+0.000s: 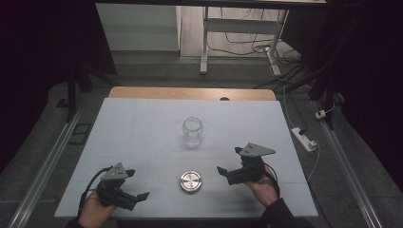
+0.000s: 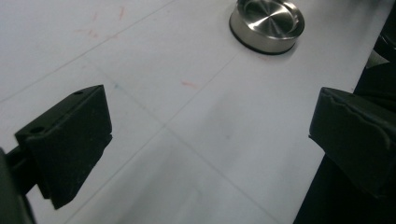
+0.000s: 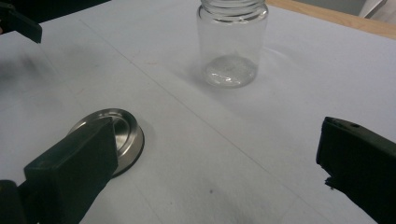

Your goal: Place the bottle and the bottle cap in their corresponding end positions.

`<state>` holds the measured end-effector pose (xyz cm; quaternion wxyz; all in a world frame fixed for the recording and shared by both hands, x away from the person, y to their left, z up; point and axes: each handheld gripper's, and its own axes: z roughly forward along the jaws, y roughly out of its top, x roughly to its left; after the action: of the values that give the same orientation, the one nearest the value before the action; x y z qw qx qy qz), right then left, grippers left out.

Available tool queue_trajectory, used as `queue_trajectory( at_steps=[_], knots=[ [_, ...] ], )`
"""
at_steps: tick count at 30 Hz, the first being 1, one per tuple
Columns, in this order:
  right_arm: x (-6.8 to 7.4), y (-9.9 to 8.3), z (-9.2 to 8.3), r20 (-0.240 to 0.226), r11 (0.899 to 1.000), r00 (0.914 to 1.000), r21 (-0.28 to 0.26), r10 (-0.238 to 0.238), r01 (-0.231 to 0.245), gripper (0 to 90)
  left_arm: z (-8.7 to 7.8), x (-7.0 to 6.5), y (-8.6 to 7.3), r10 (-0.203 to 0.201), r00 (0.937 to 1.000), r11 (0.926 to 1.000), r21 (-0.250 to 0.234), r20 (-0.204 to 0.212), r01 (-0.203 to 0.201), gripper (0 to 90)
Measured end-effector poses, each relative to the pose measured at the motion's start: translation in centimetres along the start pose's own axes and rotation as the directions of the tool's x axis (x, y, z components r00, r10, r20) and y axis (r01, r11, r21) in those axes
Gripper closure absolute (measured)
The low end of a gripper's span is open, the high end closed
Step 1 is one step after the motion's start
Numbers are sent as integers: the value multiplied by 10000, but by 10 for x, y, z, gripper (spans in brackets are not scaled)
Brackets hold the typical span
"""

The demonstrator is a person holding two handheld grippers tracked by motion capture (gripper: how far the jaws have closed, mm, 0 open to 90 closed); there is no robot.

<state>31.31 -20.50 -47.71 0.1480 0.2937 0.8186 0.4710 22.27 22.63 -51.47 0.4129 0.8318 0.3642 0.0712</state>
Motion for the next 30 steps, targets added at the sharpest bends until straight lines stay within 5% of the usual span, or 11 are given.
queue_trajectory(
  at_steps=[14, 20, 30],
  knots=[
    [-6, -22, -37, 559, 9991, 9975, -103, 423, -417, 0, -26, 6, -28, -789, 9964, 9956, -539, -295, 772, 1],
    [-8, -33, -53, 989, 9971, 9922, 47, 754, -762, 0, -36, 12, -37, -1259, 9910, 9891, -829, -462, 1218, 3],
    [-1, -52, -74, 1753, 9934, 9802, 516, 918, -1023, 0, -44, 14, -44, -1426, 9847, 9880, -737, -1005, 1356, 5]
  ],
)
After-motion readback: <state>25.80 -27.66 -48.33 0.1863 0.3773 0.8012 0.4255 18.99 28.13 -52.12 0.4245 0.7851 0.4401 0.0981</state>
